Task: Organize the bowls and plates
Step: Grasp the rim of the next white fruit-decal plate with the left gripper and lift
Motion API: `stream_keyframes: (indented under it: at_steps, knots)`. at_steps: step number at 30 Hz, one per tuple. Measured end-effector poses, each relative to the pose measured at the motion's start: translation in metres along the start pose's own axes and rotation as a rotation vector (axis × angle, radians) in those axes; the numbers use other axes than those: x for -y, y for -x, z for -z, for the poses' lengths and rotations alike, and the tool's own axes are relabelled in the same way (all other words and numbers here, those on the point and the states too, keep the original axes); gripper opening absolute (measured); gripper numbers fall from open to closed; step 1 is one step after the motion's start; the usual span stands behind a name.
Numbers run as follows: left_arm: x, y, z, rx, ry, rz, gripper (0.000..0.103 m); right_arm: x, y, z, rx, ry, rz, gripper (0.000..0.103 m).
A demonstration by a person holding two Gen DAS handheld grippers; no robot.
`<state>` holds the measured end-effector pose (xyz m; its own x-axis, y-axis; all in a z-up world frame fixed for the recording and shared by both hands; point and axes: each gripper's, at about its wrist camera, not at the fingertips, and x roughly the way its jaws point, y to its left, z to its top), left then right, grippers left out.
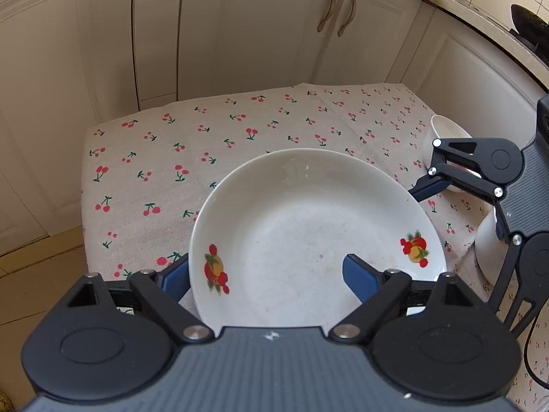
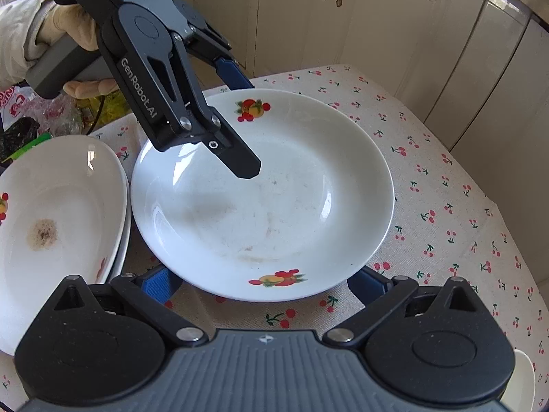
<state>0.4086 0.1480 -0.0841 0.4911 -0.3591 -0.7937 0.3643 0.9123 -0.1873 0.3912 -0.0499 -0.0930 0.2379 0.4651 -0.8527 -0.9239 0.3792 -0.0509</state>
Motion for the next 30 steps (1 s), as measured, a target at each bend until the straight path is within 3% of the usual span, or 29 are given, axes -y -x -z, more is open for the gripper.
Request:
stream_keyframes:
  at_steps: [21, 30]
  knots:
    - [0.002, 0.001, -0.001, 0.009, 0.002, 0.005, 0.091, -0.004, 0.007, -0.001, 0.029, -0.014, 0.029, 0.103]
    - [0.011, 0.022, -0.002, 0.024, -0.001, -0.002, 0.09, -0.016, 0.029, -0.002, 0.062, -0.009, 0.039, 0.103]
